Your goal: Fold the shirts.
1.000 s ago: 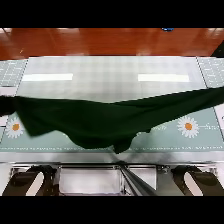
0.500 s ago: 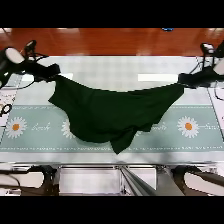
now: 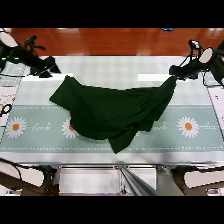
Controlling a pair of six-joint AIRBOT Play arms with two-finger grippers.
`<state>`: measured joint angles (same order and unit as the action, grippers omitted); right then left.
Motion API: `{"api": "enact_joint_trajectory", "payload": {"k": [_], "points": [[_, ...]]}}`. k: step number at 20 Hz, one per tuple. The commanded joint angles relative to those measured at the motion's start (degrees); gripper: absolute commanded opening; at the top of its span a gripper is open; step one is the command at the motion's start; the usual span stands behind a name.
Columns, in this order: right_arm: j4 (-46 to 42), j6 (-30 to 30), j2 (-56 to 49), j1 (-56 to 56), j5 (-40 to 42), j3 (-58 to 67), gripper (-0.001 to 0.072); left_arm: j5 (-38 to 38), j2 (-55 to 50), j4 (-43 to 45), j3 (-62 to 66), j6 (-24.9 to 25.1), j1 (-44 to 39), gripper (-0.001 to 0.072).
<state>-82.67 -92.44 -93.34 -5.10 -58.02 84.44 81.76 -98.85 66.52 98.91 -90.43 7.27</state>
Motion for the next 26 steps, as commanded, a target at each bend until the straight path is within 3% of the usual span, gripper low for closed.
{"api": "enact_joint_trajectory", "payload": {"k": [1, 4, 6, 10, 12, 14, 19, 24, 25, 26], "points": [[0.79, 0.00, -0.66, 0.02, -3.15, 0.94, 0.0020, 6.95, 12.94, 0.04, -14.93, 2.29, 1.27, 0.0507], [2.60, 0.48, -0.66, 0.04, -4.20, 0.94, 0.0020, -2.73, 31.30, -4.24, -41.57, 2.99, 1.29, 0.0507], [3.76, 1.49, -0.66, 0.04, -4.50, 0.94, 0.0020, -7.34, 40.68, -12.85, -57.72, 2.97, 1.27, 0.0506], [4.28, 2.16, -0.66, 0.04, -6.01, 0.94, 0.0020, -17.35, 48.96, -27.93, -79.30, 2.97, 1.18, 0.0506], [4.33, 2.29, -0.66, 0.04, -6.69, 0.94, 0.0020, -21.49, 48.61, -31.95, -84.04, 3.06, -0.02, 0.0506], [4.33, 2.27, -0.66, 0.04, -6.84, 0.94, 0.0020, -26.49, 48.35, -39.04, -86.44, 7.13, -3.17, 0.0506], [6.16, 2.27, -0.66, 0.04, -6.84, 0.94, 0.0020, -35.41, 41.53, -44.65, -86.66, 7.34, -14.10, 0.0506], [6.51, 2.25, -0.66, 0.07, -8.17, 0.90, 0.0021, -40.85, 35.80, -55.06, -85.46, 14.60, -18.67, 0.0499], [7.10, 2.25, -0.66, 0.04, -8.52, 0.90, 0.0021, -40.79, 34.14, -55.01, -84.19, 15.52, -19.08, 0.0391], [7.74, 2.25, -0.66, 0.07, -8.83, 0.90, 0.0021, -40.61, 32.68, -55.04, -82.68, 17.40, -19.23, 0.0171]]}}
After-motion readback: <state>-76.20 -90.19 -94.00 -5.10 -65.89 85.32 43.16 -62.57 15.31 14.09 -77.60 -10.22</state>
